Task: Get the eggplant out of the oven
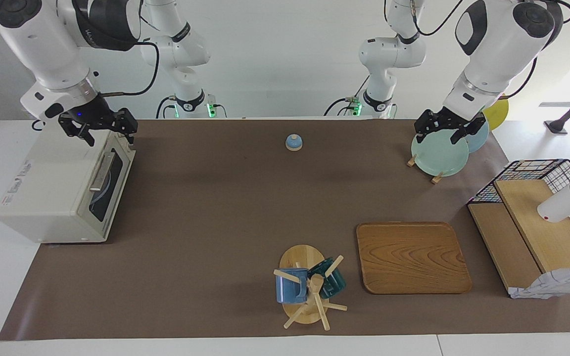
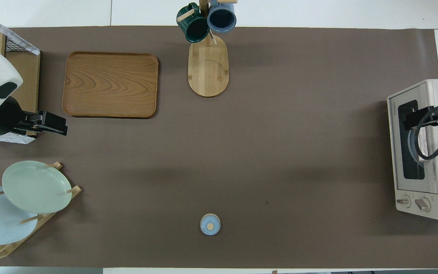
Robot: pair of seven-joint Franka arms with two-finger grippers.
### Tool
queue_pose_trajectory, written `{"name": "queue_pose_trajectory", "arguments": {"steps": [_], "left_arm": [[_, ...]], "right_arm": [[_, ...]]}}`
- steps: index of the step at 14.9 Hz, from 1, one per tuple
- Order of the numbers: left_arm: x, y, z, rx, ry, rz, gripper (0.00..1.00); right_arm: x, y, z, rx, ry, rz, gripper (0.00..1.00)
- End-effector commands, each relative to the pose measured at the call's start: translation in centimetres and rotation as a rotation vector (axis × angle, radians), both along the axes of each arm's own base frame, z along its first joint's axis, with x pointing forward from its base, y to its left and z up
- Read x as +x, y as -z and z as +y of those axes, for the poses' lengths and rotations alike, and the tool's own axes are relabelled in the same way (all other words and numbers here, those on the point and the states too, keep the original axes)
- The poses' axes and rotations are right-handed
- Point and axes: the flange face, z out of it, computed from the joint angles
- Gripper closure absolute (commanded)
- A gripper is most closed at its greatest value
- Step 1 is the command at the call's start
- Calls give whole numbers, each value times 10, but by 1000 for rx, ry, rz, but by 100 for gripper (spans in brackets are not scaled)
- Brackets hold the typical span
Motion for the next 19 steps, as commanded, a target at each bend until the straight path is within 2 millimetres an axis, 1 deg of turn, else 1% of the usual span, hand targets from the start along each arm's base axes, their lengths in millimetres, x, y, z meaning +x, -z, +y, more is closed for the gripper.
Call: {"name": "queue_pose_trajectory", "arguments": {"steps": [1,9,10,11,12,15,17,18,19], "left_arm": [[-5,-3,6,16,4,-4,0],[-5,-3,6,16,4,-4,0],[-5,-3,6,16,4,-4,0],[-5,-3,6,16,4,-4,0],[-5,-3,6,16,4,-4,0],[-6,-4,6,16,3,-6,0],[-5,-3,6,16,4,-4,0],[-6,-4,6,16,3,-6,0],[-5,-3,6,16,4,-4,0]], "right_arm": [[0,-3,2,23,14,-16,0],[2,-1,3,21,1,-37,0],[3,1,3,20,-3,-43,19],[2,6,3,12,-13,-41,74],[-2,8,2,7,-17,-37,100],[-10,26,-6,16,-53,-31,100],[-13,53,-8,13,-27,-43,100],[-15,65,-17,11,10,-45,100],[-18,72,-28,1,28,-35,100]]}}
